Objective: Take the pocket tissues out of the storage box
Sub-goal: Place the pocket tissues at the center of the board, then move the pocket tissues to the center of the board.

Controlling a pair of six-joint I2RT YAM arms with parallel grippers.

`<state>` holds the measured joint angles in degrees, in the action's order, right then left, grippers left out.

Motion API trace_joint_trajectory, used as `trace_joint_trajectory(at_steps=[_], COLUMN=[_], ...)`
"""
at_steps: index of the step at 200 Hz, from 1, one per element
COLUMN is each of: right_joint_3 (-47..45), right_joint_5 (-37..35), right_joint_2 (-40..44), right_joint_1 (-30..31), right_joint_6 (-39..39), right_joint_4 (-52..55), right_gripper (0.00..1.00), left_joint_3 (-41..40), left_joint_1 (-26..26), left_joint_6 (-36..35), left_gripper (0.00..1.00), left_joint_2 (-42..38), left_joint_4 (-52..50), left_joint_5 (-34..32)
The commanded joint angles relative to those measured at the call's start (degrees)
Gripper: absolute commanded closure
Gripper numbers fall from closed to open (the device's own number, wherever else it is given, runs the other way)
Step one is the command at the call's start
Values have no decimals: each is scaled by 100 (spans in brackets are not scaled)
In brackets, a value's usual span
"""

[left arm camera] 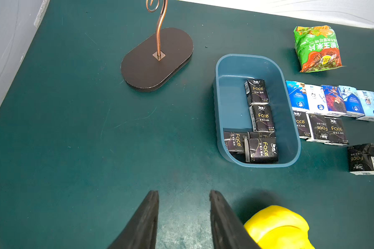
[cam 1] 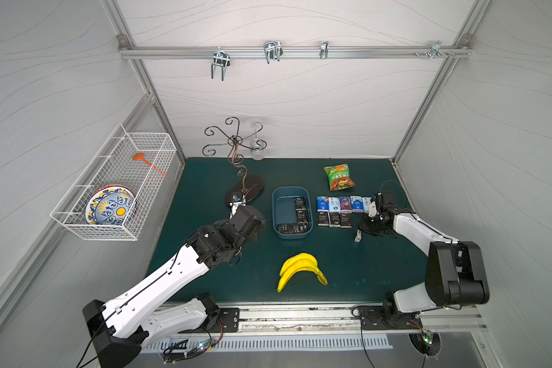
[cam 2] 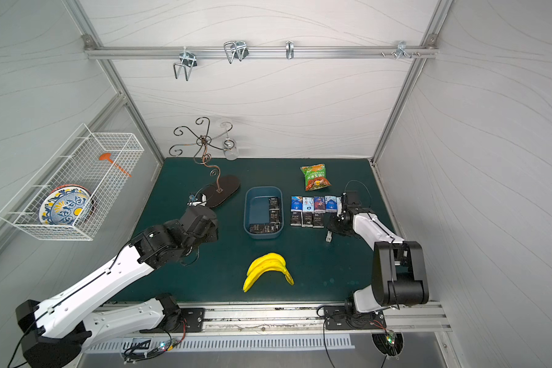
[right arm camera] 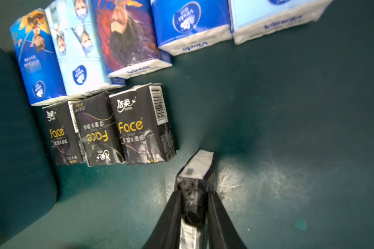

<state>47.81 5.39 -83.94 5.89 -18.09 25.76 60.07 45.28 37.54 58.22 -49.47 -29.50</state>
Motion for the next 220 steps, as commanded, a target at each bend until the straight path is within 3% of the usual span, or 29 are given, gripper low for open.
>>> trace_joint_trajectory(at_steps=[1,65,133,176,220], right_joint_3=[6,156,194,191,291], right_joint_5=[-302,-952,-853,-758,-782], right_joint_2=[-16,-203,8,212,-123], right_joint_1=[253,772,1007,795,773], right_joint_6=[42,141,106,102,283], right_joint_4=[147,504,636,681,831], right_gripper=[70,77,56,55,55], left_joint_3=[242,211,163,163,188], left_joint_1=[14,12,11,15,12], left_joint_6=[5,34,60,43,24], left_gripper=[57,57,57,57,57], left_joint_2=[-69,-127,-110,-168,-171], left_joint_4=[184,175,201,192,173], left_joint_5=[33,21,52,43,30])
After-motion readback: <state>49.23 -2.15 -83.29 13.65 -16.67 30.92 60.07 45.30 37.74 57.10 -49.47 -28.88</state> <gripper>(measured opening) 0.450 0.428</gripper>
